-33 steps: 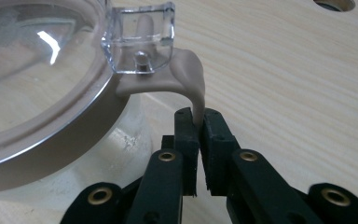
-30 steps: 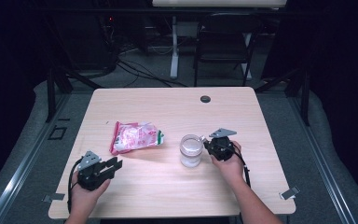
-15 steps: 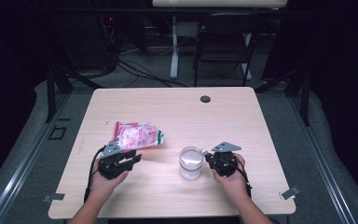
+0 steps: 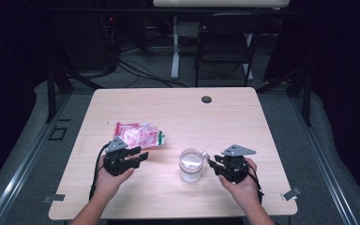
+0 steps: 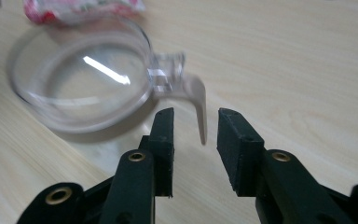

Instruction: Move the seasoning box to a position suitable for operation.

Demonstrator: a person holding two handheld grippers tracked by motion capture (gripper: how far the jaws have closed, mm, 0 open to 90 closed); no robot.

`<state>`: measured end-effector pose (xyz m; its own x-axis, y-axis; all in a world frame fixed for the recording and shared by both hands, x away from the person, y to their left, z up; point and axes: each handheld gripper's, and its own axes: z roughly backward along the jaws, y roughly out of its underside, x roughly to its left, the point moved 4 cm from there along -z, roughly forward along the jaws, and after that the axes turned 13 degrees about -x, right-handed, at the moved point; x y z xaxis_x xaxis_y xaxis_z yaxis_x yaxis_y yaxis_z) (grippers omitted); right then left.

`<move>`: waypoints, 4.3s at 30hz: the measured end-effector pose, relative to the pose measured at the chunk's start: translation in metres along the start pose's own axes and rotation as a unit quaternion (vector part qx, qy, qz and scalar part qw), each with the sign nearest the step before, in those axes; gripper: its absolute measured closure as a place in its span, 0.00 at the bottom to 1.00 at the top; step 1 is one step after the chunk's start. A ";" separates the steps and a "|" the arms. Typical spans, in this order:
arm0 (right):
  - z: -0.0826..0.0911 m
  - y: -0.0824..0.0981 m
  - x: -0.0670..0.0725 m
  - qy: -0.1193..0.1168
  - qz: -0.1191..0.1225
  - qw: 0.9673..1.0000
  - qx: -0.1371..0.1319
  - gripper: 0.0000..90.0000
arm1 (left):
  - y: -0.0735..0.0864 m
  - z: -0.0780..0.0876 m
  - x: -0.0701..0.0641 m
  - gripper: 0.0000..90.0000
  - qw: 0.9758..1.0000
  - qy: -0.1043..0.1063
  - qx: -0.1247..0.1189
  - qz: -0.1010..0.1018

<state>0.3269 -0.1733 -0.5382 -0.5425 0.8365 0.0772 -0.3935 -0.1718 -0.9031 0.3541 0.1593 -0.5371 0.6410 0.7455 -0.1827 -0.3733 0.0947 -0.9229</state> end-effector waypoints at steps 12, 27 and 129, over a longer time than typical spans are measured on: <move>-0.009 -0.072 -0.008 -0.007 -0.017 0.999 -0.040 0.66 | -0.053 -0.033 -0.038 0.57 0.999 0.043 -0.019 -0.004; -0.015 -0.047 -0.007 -0.025 -0.043 0.999 -0.018 0.80 | -0.023 -0.041 -0.060 0.81 0.997 0.079 -0.004 -0.020; 0.014 -0.035 0.045 -0.073 0.054 0.996 -0.020 0.52 | -0.029 -0.053 -0.103 0.80 0.990 0.136 -0.005 -0.040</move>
<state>0.3064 -0.1370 -0.4973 -0.6828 0.7296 0.0369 -0.2984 -0.2325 -0.9257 0.3346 0.0454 -0.5092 0.8254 0.5308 -0.1923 -0.3084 0.1387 -0.9411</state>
